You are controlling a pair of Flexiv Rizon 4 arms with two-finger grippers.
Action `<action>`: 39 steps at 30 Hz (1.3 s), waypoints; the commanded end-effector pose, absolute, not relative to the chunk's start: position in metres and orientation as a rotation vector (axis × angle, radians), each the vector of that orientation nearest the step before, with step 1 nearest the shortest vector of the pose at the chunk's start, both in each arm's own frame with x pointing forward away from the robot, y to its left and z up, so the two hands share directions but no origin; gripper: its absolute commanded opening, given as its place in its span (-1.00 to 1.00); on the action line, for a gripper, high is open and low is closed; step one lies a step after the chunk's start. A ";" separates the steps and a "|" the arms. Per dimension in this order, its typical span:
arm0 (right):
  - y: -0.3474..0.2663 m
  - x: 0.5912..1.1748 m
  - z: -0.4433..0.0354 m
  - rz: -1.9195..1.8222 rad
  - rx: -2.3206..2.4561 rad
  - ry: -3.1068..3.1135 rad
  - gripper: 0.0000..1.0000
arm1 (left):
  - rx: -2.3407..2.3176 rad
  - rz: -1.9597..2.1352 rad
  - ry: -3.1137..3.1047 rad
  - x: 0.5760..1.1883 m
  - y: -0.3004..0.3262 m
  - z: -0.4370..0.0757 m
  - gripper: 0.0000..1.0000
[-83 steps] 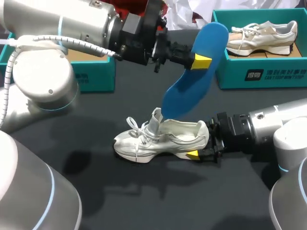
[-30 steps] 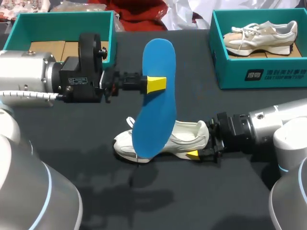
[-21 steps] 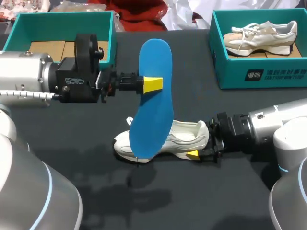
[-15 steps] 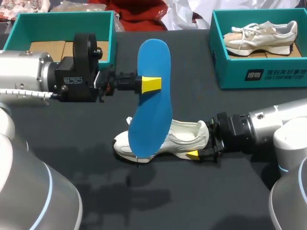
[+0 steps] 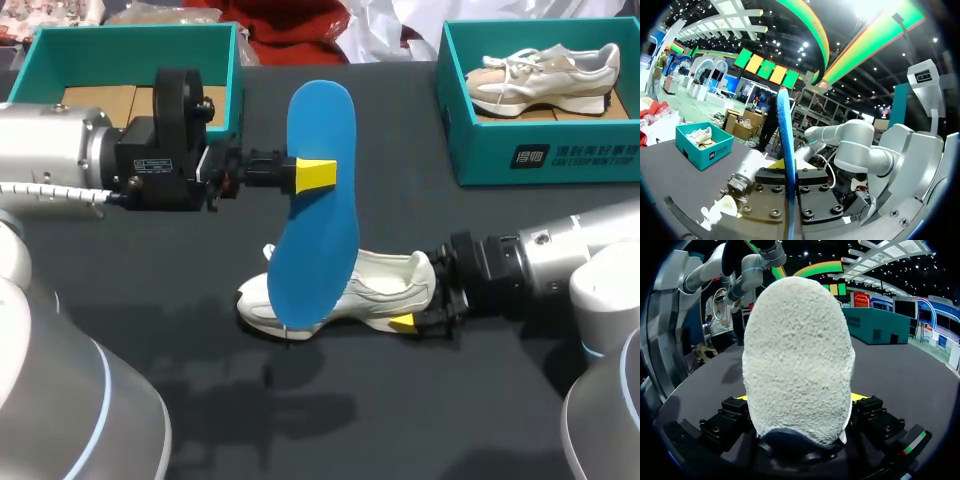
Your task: Take the shoe out of the shoebox, open the shoe tongue, remove and reinsert the insole, then place the shoe into the shoebox
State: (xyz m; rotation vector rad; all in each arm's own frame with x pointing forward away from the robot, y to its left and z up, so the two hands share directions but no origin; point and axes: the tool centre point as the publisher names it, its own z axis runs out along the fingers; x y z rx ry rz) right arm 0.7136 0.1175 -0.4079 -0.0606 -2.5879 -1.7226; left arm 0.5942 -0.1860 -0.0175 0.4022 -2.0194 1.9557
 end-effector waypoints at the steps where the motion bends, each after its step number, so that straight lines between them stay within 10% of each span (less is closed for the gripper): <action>1: 0.115 0.715 -0.398 -1.648 -0.067 -2.625 1.00 | 0.399 1.954 -2.019 0.596 -0.189 -0.017 -1.00; 39: 0.087 0.711 -0.317 -0.279 -0.182 -3.006 1.00 | 0.399 1.954 -2.019 0.596 -0.189 -0.017 -1.00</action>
